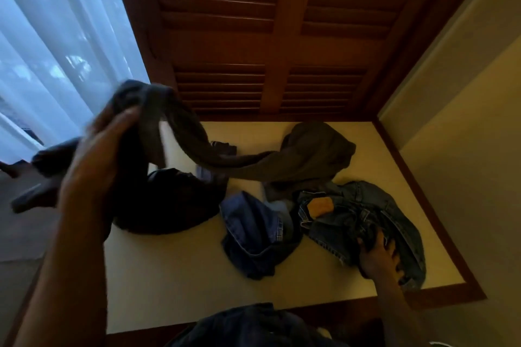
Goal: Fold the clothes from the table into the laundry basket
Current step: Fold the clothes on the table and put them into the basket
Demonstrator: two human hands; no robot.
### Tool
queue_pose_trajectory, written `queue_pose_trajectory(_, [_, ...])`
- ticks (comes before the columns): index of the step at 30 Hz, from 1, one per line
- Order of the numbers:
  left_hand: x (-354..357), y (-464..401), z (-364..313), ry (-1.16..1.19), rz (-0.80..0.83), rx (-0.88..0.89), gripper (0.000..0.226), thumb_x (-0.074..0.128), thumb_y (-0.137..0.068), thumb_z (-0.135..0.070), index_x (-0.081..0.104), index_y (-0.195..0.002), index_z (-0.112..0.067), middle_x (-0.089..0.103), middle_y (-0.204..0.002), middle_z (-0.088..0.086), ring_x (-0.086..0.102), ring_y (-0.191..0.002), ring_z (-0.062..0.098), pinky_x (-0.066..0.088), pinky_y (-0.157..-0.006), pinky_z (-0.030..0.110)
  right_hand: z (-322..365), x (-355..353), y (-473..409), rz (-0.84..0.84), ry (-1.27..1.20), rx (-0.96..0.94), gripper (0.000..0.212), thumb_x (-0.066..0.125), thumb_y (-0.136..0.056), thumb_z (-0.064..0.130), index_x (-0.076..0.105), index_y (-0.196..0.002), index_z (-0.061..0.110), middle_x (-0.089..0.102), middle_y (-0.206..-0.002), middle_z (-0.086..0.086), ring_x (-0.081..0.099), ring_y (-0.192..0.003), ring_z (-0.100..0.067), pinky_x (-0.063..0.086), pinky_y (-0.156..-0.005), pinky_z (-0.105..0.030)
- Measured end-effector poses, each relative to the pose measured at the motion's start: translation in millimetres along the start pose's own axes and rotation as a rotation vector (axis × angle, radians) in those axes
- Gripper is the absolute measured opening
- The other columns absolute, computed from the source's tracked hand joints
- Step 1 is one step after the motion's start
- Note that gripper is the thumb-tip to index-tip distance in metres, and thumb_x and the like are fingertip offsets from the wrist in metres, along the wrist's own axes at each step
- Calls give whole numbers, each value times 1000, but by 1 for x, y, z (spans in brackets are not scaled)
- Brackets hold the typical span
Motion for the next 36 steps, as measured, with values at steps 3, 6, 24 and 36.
queue_pose_trajectory(3, [37, 7, 75, -819, 263, -263, 66, 58, -78, -77, 54, -135, -45, 63, -133, 7, 61, -121, 25, 47, -106, 48, -1, 1, -1, -10, 5, 4, 74, 38, -97, 63, 1, -157, 39, -3, -167, -10, 3, -151, -41, 9, -117, -66])
queue_pose_trajectory(6, [27, 40, 185, -1582, 440, -449, 91, 36, -79, -87, 16, -155, -44, 4, -165, 18, -8, -151, 38, 2, -118, 66, -2, 1, -3, 6, 8, 20, 74, 38, -97, 63, 0, -156, 41, -3, -167, -8, 4, -151, -40, 12, -117, -64])
queue_pose_trajectory(24, [8, 63, 231, -1750, 343, -105, 74, 38, -96, -60, -6, -154, -46, -1, -165, 15, -21, -150, 35, -12, -115, 63, 294, 129, 116, 55, 425, -919, 67, 39, -99, 54, 10, -157, 35, -10, -167, -3, -11, -152, -37, 10, -117, -63])
queue_pose_trajectory(36, [-3, 65, 233, -1606, 209, -18, 97, 55, -92, -31, -19, -155, -32, 14, -166, 2, -8, -153, 27, -14, -118, 55, 324, 84, 46, 339, 150, -596, 38, 71, -86, 24, 64, -123, 20, 65, -117, -6, 62, -113, -29, 50, -90, -32])
Point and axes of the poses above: each hand's wrist, its own y-axis away from the middle knuckle, its own x-axis out of the palm, z = x × y, the point moved 3 cm from there along -y, towards the middle knuckle
